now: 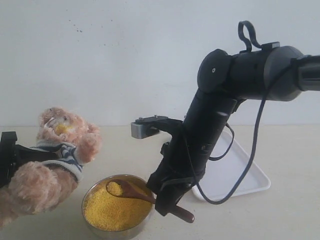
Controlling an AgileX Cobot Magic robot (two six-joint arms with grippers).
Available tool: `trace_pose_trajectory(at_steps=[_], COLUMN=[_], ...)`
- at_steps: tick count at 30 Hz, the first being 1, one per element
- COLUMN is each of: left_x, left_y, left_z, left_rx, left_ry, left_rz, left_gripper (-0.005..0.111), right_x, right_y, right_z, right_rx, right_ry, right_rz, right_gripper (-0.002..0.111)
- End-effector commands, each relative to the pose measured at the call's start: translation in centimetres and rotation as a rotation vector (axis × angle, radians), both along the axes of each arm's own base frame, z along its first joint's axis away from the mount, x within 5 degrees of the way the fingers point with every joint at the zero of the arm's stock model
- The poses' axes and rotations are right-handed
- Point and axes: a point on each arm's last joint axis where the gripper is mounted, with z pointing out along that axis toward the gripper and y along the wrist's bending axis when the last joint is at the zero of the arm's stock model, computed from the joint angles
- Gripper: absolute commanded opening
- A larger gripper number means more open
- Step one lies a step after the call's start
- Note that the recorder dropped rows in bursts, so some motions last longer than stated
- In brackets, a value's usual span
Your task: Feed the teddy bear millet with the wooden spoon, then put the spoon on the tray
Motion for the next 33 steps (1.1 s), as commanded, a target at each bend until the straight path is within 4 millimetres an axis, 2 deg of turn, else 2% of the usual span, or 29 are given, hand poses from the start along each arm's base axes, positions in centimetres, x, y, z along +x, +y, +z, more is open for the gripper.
trace_pose_trajectory(at_steps=[1,8,13,17,20,22,24,26,30,32,33], left_x=[-0.1,-0.1,-0.1,-0.2,-0.2,-0.2,-0.2,-0.2,-0.2,-0.2,-0.2], left_y=[-0.1,-0.1,-0.2,-0.3,-0.3,-0.3,-0.3,-0.3,-0.3,-0.3,-0.3], left_z=[0.4,0.4,0.5,0.7,0.7,0.7,0.7,0.7,0.7,0.7,0.7], left_rx=[-0.042,-0.034,-0.039,-0.062,-0.073,-0.071,-0.07,-0.07,-0.068,-0.068,-0.068], left_ry=[-0.023,-0.038,-0.041,-0.044,-0.045,-0.048,-0.049,-0.049,-0.053,-0.053,-0.053], left_rz=[-0.006,-0.012,-0.015,-0.025,-0.029,-0.03,-0.03,-0.03,-0.032,-0.032,-0.032], left_gripper=[0.004,0.004,0.004,0.004,0.004,0.004,0.004,0.004,0.004,0.004,0.004], right_x=[0.1,0.2,-0.2,-0.1,-0.5,-0.1,-0.3,-0.3,0.5,0.1,0.3], right_y=[0.0,0.5,0.8,0.3,0.3,0.1,0.1,0.2,-0.1,-0.1,-0.1], right_z=[0.6,0.0,0.3,-0.4,-0.8,-1.4,-1.2,-1.1,-1.2,-1.2,-1.3], right_rx=[0.052,0.111,0.169,0.09,0.107,0.054,0.044,0.079,0.017,0.057,0.055], right_ry=[-0.02,-0.02,-0.018,0.012,0.02,0.024,0.059,0.016,0.0,-0.036,-0.053], right_rz=[0.031,0.047,0.071,0.026,0.078,0.016,-0.021,0.03,-0.156,-0.036,-0.064], right_gripper=[0.0,0.0,0.0,0.0,0.0,0.0,0.0,0.0,0.0,0.0,0.0])
